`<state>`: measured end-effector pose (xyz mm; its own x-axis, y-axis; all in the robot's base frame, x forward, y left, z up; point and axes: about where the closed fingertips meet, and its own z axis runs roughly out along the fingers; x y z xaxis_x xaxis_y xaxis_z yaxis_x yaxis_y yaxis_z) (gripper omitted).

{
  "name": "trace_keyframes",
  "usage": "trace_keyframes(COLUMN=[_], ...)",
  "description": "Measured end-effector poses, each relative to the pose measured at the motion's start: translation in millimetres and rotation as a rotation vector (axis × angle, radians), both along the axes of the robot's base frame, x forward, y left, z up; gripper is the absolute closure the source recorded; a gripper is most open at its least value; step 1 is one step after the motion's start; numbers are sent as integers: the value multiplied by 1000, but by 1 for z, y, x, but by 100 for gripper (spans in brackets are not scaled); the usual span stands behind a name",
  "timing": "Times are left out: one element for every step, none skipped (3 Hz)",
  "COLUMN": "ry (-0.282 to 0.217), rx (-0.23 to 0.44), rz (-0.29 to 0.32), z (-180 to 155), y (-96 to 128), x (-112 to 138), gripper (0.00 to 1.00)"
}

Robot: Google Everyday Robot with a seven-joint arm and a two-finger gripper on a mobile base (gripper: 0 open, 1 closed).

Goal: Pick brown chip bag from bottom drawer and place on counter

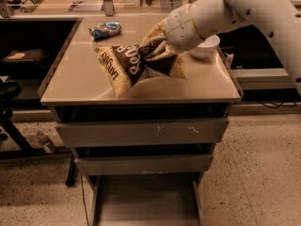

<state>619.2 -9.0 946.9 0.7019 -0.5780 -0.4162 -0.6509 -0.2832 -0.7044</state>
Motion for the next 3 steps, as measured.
trace_keyframes(ry=[24,16,-25], rx=[-11,24,82], rz=[-126,-302,-385], z=[-18,-35,-44], y=[-4,-17,-22], x=[31,59,87], gripper=[100,100,100])
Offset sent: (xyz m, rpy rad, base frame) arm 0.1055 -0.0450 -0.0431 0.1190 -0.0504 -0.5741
